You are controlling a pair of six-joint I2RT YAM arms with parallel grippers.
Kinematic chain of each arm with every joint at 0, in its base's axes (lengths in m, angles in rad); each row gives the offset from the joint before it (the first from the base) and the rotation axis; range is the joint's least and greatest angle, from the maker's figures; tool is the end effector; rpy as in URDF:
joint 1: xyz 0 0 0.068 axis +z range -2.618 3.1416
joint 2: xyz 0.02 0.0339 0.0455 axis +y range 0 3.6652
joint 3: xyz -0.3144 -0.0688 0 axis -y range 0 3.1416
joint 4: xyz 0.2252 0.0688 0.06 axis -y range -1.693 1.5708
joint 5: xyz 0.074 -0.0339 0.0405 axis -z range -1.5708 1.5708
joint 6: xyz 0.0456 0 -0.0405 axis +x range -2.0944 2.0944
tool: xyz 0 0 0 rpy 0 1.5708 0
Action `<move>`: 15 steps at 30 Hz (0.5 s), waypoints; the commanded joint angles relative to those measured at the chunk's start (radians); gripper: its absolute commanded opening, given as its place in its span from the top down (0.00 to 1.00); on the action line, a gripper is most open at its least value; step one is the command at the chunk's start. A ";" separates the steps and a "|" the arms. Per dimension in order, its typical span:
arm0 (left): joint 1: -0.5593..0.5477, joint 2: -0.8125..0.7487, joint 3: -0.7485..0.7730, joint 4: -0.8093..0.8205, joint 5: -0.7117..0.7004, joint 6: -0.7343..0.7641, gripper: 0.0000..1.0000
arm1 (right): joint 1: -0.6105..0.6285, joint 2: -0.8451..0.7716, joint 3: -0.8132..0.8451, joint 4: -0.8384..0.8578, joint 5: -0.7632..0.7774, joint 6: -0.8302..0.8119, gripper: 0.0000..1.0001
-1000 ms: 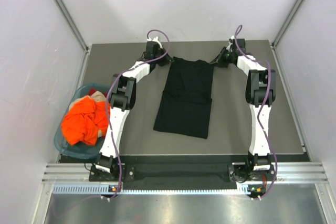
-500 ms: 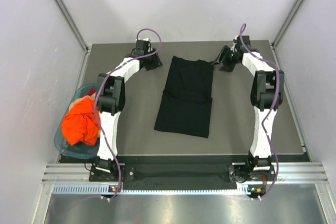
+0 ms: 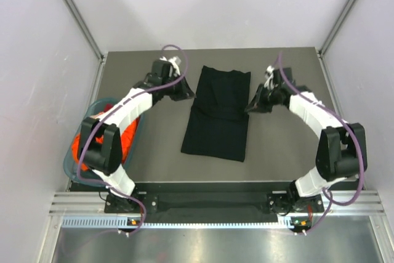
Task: Fold and stack the t-shirts
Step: Fold the tshirt
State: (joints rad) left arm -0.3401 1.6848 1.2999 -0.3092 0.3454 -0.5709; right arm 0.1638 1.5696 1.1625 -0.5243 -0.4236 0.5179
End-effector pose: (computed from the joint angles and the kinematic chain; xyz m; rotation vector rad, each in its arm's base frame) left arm 0.3501 -0.1403 0.3221 -0.0800 2.3660 -0.8562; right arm 0.3118 0.0705 0.3011 0.2718 2.5551 0.8031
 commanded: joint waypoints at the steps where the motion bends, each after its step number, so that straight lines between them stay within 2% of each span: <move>1: -0.089 -0.023 -0.089 0.031 0.066 -0.024 0.80 | 0.072 -0.045 -0.151 0.136 -0.040 0.082 0.94; 3: -0.114 -0.019 -0.120 0.065 0.075 -0.044 0.82 | 0.101 -0.043 -0.225 0.237 -0.049 0.137 0.95; 6: -0.148 0.024 -0.152 0.102 0.095 -0.076 0.84 | 0.128 -0.019 -0.254 0.286 -0.038 0.156 0.97; 15: -0.162 0.252 -0.030 0.110 0.101 -0.104 0.87 | 0.135 0.118 -0.206 0.331 0.022 0.070 0.99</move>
State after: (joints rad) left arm -0.5034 1.9011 1.1946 -0.2584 0.4377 -0.6605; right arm 0.2909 1.6405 0.8948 -0.2699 -0.4255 0.6197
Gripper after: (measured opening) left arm 0.132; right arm 0.016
